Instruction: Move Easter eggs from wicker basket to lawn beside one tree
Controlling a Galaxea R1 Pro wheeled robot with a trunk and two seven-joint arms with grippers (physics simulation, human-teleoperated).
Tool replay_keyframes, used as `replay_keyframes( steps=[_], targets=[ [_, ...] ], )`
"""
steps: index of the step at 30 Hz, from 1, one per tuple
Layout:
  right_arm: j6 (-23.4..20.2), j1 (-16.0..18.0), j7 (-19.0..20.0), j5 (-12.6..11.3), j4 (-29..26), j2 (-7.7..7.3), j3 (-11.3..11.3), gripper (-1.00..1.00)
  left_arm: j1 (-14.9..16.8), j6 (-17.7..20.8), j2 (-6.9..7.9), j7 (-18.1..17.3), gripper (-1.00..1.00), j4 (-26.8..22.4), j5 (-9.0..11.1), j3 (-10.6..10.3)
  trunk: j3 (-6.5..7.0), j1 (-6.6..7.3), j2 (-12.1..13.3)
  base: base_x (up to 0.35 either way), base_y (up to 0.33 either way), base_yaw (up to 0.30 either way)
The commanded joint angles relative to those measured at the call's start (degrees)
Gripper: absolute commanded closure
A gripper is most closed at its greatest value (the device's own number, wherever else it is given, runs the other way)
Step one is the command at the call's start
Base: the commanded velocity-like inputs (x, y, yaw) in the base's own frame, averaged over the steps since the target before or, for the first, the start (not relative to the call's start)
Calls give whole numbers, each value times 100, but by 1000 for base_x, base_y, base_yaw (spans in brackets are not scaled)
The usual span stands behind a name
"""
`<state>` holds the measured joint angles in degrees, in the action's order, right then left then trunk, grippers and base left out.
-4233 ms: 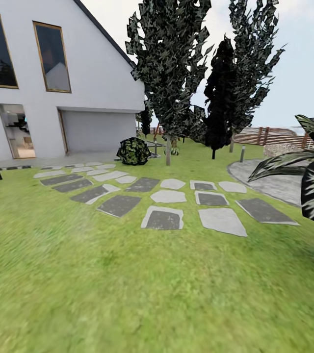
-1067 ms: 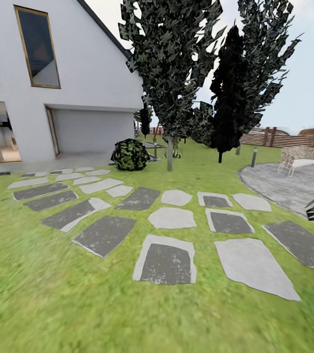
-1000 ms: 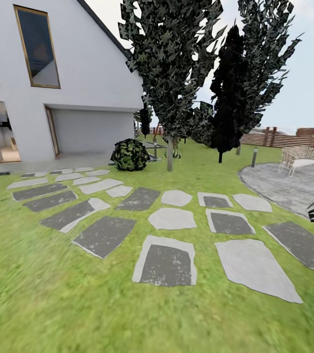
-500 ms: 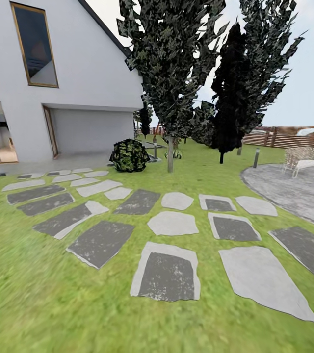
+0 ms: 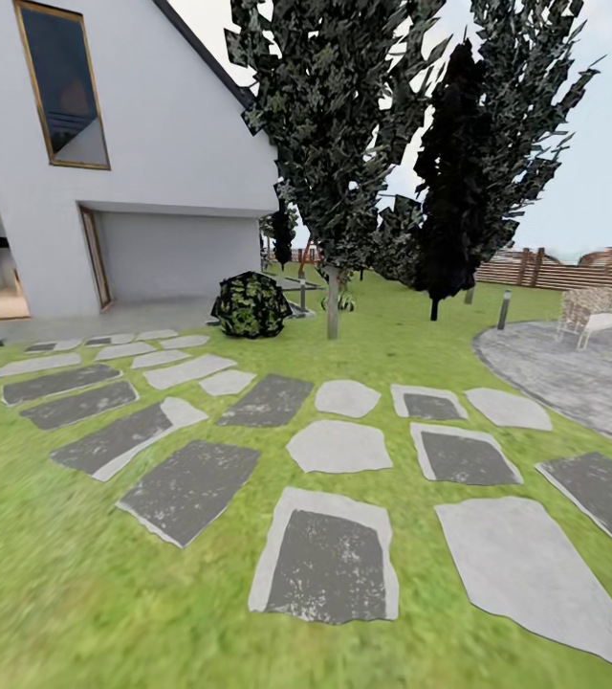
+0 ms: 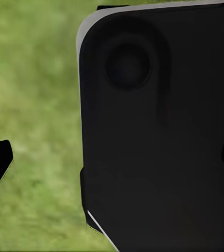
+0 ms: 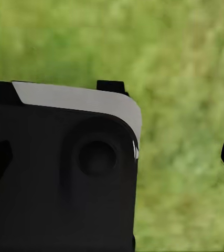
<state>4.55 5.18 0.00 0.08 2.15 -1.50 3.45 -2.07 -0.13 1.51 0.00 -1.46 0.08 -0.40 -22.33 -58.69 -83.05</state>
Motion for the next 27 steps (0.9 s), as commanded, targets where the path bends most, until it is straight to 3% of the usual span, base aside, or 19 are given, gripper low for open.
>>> replay_keyframes(
  steps=[1, 27],
  targets=[
    [37, 10, 0, 1, 23, 0, 33, -100, -4, -3, 2, 0, -100, -12, 1, -4, -5, -4, -2, 342, 0, 0],
    [40, 10, 4, 1, 23, 0, 34, -100, -4, 1, 0, 0, -100, -12, 1, -4, -5, -4, -2, 342, 0, -9]
  ],
)
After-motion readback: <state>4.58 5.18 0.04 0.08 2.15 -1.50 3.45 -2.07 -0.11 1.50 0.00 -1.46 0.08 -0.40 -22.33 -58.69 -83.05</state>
